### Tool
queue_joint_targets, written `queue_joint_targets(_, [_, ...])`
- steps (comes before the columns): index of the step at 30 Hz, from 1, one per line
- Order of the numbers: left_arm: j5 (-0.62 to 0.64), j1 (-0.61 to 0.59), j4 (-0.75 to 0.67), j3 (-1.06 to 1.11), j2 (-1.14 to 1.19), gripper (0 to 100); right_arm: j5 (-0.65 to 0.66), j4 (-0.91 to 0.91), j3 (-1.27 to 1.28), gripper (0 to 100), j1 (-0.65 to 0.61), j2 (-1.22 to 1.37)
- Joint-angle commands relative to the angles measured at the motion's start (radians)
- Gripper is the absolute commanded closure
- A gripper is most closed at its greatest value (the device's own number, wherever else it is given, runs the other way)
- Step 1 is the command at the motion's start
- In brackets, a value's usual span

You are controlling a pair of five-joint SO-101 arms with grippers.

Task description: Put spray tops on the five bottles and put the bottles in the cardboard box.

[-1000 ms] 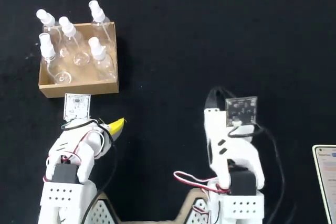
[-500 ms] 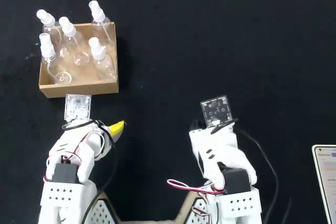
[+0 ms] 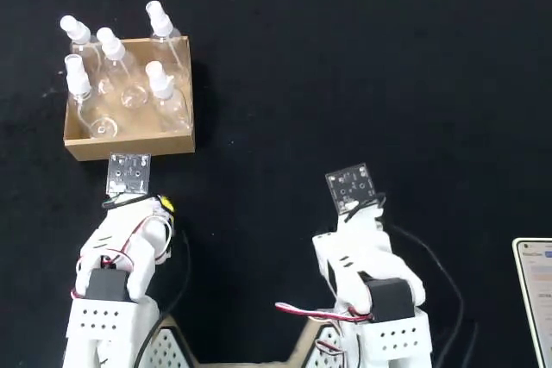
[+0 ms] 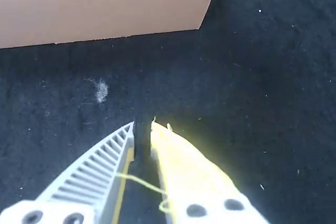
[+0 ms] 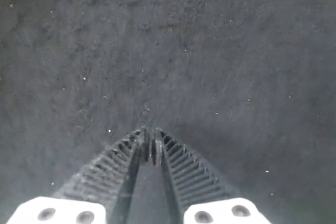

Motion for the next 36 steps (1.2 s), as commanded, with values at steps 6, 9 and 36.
queue_joint_targets(6, [0.008, 0.005, 0.008, 0.021, -0.003, 79, 0.006, -0.044, 0.064, 98.6, -0.003, -0.096])
queue_joint_targets(9, [0.008, 0.007, 0.008, 0.021, -0.003, 79, -0.008, -0.061, 0.058, 98.6, -0.005, -0.096])
queue_joint_targets(36, [0.008, 0.005, 0.008, 0.021, -0.003, 79, -0.285, -0.017, 0.064, 98.6, -0.003, -0.097])
